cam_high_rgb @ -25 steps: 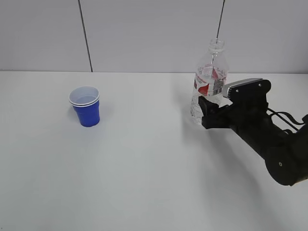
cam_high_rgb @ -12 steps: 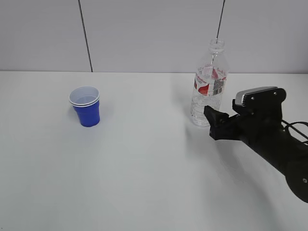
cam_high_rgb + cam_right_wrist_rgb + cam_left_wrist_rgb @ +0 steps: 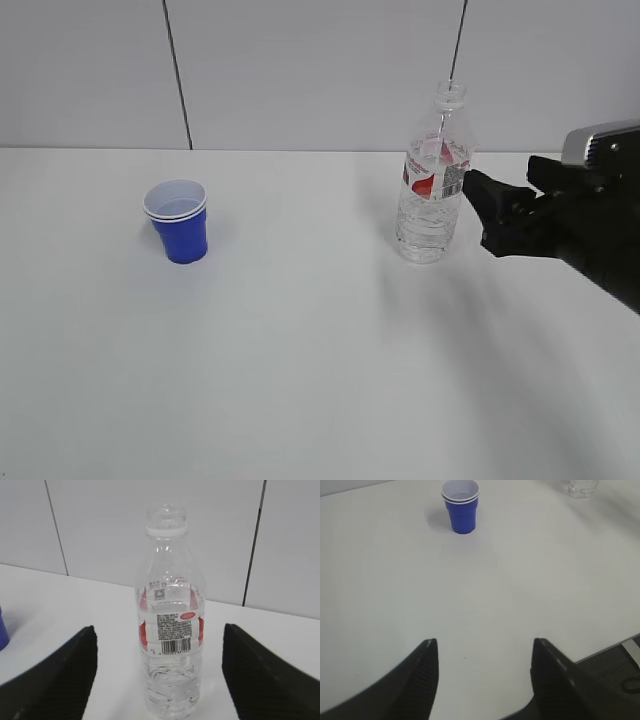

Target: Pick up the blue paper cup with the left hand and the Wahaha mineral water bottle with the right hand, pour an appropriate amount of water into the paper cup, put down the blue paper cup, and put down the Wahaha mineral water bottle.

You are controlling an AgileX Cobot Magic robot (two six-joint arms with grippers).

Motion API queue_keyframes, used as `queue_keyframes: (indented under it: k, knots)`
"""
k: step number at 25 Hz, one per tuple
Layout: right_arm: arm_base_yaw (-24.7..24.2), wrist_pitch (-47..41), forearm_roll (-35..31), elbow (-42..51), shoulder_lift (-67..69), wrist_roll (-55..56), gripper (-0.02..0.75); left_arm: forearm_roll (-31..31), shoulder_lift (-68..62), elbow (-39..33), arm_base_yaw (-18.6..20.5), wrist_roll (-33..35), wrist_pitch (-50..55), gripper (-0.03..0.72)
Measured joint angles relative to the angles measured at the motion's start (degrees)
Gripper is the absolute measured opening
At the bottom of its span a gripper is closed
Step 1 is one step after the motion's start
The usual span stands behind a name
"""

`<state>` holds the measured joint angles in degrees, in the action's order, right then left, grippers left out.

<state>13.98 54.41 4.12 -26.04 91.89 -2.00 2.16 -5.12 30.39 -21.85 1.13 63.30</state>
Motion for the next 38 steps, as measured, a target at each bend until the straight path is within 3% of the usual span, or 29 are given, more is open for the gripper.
queue_keyframes:
  k: [23, 30, 38]
  knots:
    - [0.0, -52.2, 0.6, 0.9, -46.9, -0.3, 0.576, 0.0, 0.0, 0.0, 0.0, 0.0, 0.0, 0.442]
    - [0.0, -68.4, 3.4, 0.6, -64.5, -0.4, 0.576, 0.0, 0.0, 0.0, 0.0, 0.0, 0.0, 0.443]
    - [0.0, -87.6, 5.4, -0.3, -80.4, -0.4, 0.575, 0.0, 0.0, 0.0, 0.0, 0.0, 0.0, 0.490]
